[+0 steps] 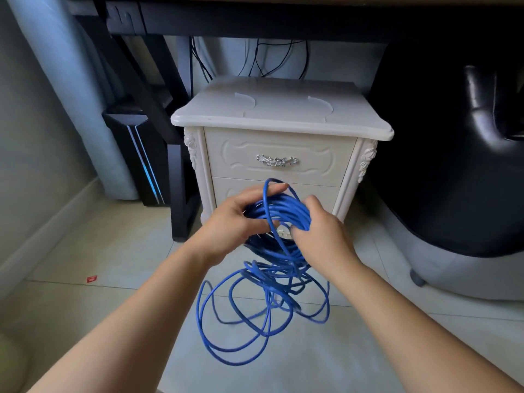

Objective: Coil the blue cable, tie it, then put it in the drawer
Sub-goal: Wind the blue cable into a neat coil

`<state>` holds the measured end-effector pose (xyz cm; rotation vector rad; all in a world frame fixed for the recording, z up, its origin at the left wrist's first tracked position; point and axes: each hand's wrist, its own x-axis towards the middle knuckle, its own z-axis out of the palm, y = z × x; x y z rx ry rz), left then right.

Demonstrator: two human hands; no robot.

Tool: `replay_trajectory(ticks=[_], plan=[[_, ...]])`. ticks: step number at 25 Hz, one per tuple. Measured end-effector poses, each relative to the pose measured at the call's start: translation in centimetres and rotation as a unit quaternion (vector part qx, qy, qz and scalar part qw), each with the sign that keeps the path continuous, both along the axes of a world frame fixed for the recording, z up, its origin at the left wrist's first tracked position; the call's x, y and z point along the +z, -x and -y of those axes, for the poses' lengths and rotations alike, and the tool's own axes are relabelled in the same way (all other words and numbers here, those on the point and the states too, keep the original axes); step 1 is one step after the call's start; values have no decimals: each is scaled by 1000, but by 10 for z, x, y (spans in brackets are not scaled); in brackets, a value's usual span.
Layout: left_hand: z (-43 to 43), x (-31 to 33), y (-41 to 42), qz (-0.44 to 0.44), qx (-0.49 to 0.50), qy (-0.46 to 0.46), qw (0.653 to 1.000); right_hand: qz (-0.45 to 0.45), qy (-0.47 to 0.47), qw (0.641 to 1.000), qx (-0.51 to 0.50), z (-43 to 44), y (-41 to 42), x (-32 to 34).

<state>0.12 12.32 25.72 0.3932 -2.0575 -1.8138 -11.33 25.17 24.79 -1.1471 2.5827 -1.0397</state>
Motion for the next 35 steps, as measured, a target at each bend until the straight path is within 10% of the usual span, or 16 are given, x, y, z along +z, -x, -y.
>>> replay_trajectory(ticks=[4, 9, 12, 16, 19, 22, 24, 30, 35], plan=[[0, -5, 4, 141, 21, 309, 940, 9, -22, 999, 25, -1, -2, -6], [-5, -4, 8, 105, 102, 369, 918, 201, 28, 975, 87, 3, 4, -12], [-4, -4, 7, 135, 126, 403, 896, 441, 127, 870, 180, 0, 10, -3], [15, -5, 5, 143, 277, 337, 888, 627, 317, 711, 30, 2, 34, 14], [33, -5, -3, 98, 351, 226, 903, 586, 241, 768, -99, -8, 54, 4], [35, -3, -7, 67, 353, 199, 912, 335, -66, 934, -106, -16, 58, -11], [31, 0, -7, 56, 332, 206, 919, 180, -138, 970, -90, -17, 48, -4], [8, 4, 1, 28, 242, 273, 931, 250, 70, 945, 198, 3, 8, 4], [3, 10, -1, -26, 200, 163, 966, 320, 130, 933, 100, 13, 7, -10]])
